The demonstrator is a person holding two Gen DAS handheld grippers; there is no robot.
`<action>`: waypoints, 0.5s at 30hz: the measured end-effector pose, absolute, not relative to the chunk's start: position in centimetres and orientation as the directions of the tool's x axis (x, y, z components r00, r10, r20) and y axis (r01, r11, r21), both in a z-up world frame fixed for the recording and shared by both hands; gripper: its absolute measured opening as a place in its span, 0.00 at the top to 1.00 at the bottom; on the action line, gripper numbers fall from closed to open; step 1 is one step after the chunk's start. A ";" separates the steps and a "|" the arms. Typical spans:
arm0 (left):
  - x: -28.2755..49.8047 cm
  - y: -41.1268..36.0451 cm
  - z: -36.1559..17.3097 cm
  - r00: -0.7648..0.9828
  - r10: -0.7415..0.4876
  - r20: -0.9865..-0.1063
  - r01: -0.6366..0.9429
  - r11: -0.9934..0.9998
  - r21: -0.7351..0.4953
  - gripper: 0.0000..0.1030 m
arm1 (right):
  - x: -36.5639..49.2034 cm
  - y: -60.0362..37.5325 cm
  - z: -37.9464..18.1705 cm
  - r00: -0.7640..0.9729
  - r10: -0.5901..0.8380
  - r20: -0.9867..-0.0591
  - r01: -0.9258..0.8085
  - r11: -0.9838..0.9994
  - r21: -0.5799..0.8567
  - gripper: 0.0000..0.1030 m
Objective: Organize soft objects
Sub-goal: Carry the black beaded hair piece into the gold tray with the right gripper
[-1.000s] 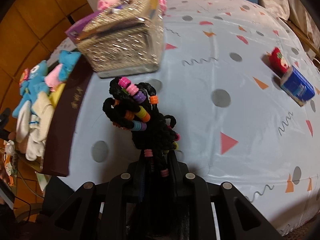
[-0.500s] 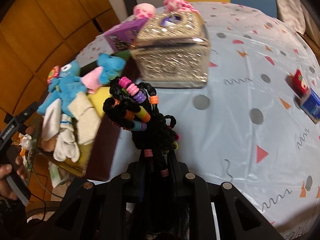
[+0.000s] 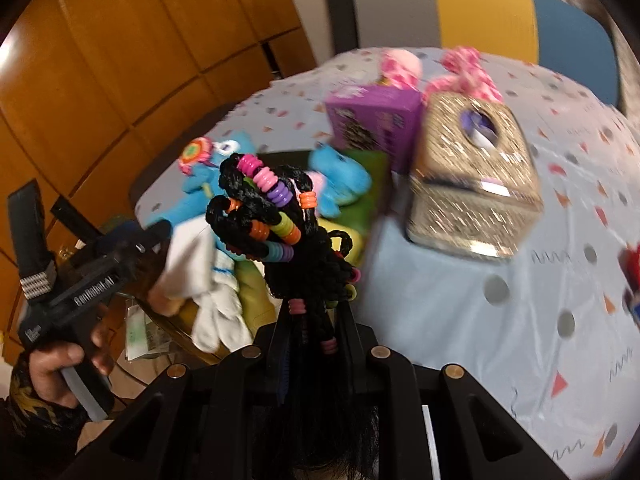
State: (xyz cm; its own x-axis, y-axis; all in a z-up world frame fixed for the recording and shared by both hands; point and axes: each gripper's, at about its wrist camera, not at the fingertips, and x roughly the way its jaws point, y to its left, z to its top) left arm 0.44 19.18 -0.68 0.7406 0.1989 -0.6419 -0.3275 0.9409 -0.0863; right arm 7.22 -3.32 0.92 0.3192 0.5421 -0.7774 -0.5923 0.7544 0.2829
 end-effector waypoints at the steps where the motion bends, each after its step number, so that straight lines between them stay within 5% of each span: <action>1: 0.4 19.3 -0.7 0.740 0.200 -0.642 -0.329 0.940 -0.087 0.18 | 7.3 -2.9 1.3 0.320 0.548 -0.773 -0.601 0.748 0.282 0.82; 10: -0.1 20.3 -0.7 0.739 0.210 -0.640 -0.351 0.931 -0.100 0.18 | 8.5 1.3 4.8 0.346 0.635 -0.691 -0.643 0.697 0.319 0.82; 15: -0.5 21.3 -0.7 0.737 0.229 -0.636 -0.380 0.919 -0.109 0.18 | 9.7 4.2 1.8 0.270 0.641 -0.719 -0.617 0.689 0.382 0.82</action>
State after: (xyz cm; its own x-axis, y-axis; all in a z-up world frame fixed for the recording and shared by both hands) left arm -0.55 21.33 -0.68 0.7367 0.2294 -0.6362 -0.3800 0.9186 -0.1088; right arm 9.72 4.20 1.76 0.2700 0.6406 -0.7189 -0.6165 0.6885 0.3819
